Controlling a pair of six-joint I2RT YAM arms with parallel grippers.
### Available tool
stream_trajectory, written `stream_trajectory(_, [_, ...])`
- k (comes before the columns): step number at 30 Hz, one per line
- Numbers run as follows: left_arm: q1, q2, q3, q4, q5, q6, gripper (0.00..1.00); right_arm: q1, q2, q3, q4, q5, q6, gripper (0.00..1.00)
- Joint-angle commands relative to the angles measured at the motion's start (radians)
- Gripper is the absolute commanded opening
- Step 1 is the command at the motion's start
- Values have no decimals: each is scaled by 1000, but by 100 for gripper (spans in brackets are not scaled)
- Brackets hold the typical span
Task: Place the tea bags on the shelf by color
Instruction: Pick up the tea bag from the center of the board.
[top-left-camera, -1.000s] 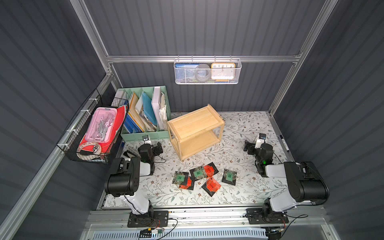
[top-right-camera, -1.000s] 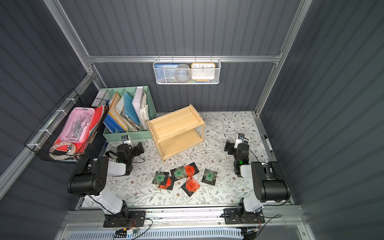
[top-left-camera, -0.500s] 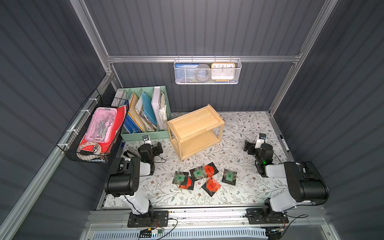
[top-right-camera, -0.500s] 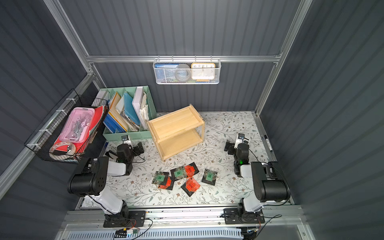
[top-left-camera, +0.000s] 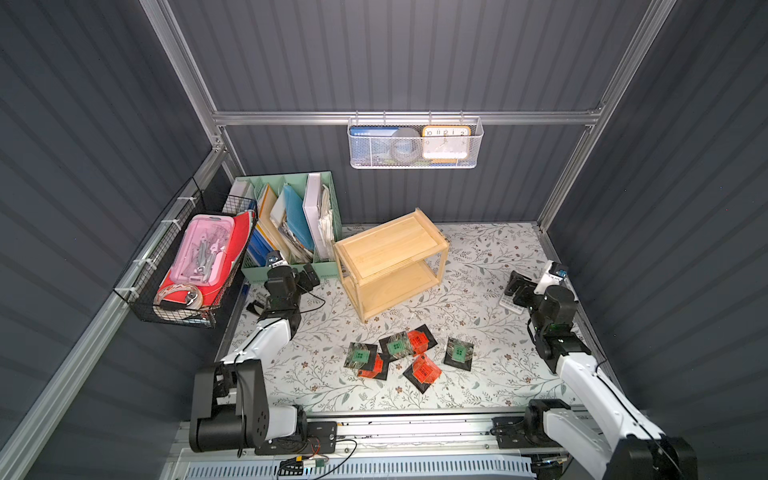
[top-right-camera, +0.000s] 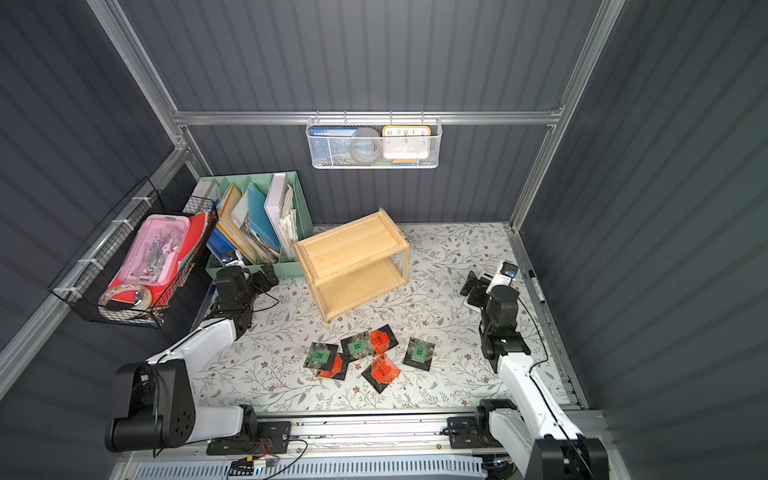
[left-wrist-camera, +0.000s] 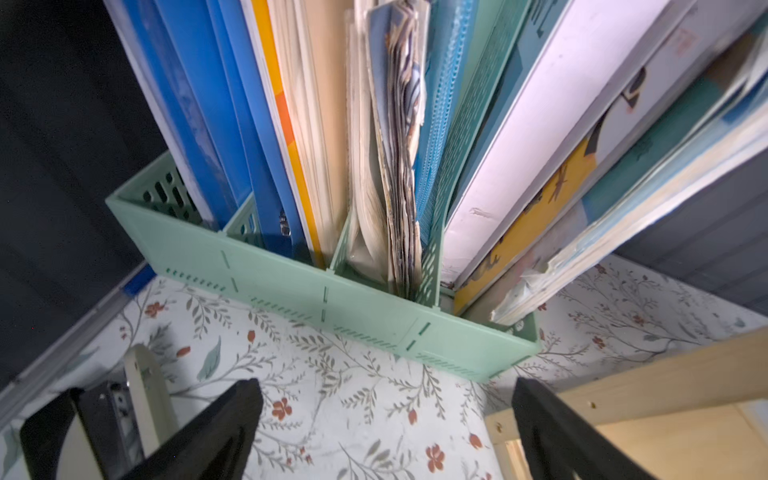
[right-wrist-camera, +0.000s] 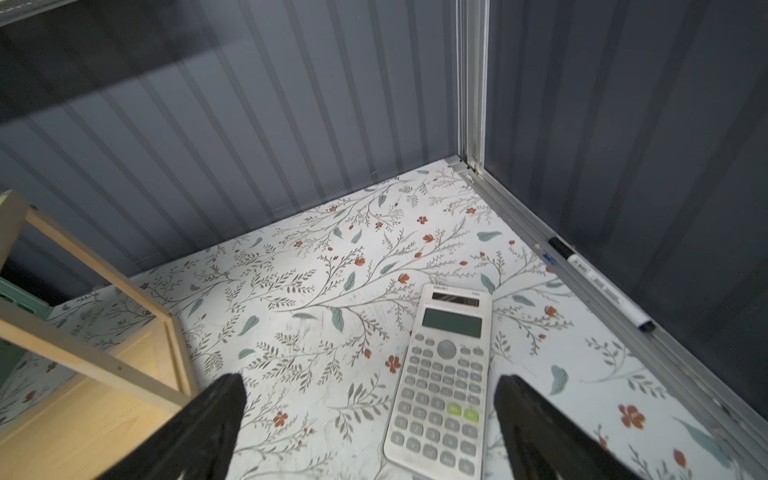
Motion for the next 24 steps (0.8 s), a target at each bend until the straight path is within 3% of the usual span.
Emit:
stream_trajectory(1, [4, -17, 73, -308, 20, -177, 100, -2, -60, 74, -338, -54, 101, 99])
stream_trajectory(7, [5, -42, 136, -478, 95, -290, 100, -2, -66, 199, -594, -196, 242, 99])
stream_trajectory(12, [2, -41, 102, -511, 365, -314, 100, 0, 9, 257, -718, -463, 307, 99])
stream_trajectory(16, [-10, -119, 41, -539, 441, -321, 100, 18, 74, 281, -778, -631, 320, 99])
stream_trajectory(21, [-12, -216, -7, -643, 469, -320, 100, 109, 92, 250, -740, -709, 331, 99])
stream_trajectory(24, [-13, -248, -22, -695, 510, -338, 100, 203, 111, 247, -728, -683, 373, 99])
